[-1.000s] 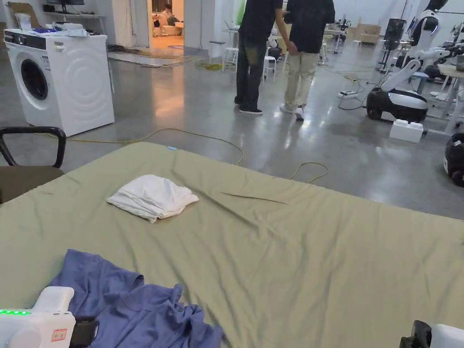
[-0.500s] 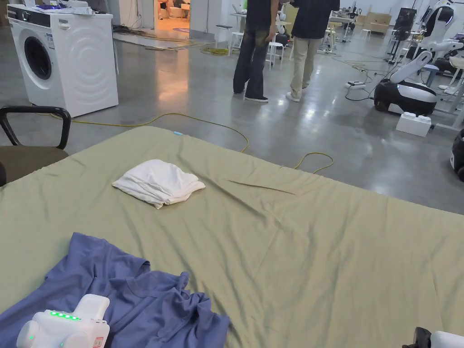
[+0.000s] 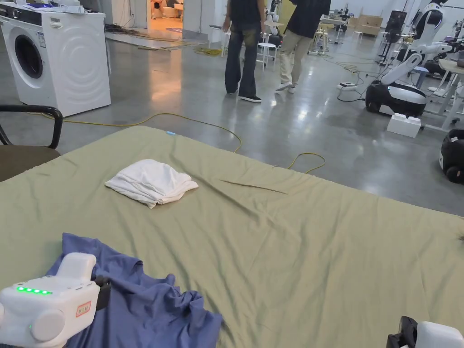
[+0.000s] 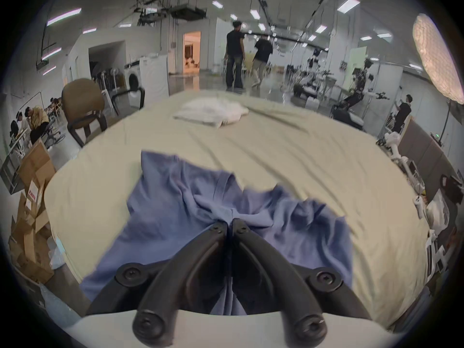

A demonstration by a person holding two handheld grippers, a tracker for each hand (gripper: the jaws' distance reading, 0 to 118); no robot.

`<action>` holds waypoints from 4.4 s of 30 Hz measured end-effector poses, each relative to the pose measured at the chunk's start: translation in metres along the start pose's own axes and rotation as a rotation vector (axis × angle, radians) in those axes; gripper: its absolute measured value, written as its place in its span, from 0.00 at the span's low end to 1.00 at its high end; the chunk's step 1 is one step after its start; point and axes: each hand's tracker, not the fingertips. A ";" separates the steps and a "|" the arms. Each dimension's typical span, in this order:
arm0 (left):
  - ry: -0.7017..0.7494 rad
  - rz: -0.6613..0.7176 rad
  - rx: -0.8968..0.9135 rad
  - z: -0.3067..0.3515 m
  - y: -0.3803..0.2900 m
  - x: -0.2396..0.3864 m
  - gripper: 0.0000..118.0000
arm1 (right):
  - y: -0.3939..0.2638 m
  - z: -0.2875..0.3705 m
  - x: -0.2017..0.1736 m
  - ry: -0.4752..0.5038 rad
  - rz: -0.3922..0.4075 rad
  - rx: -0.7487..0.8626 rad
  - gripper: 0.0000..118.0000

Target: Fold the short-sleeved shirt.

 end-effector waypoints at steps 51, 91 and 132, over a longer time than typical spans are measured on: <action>-0.589 -0.239 0.232 0.066 0.034 0.330 0.49 | -0.001 0.070 0.130 -0.170 -0.158 0.100 0.01; -0.141 -0.036 -0.501 -0.222 0.045 0.166 0.52 | -0.012 0.021 0.110 -0.132 -0.071 0.014 0.00; -0.211 -0.110 -0.024 -0.027 0.050 0.163 0.05 | -0.046 -0.073 0.150 0.052 -0.165 -0.378 0.00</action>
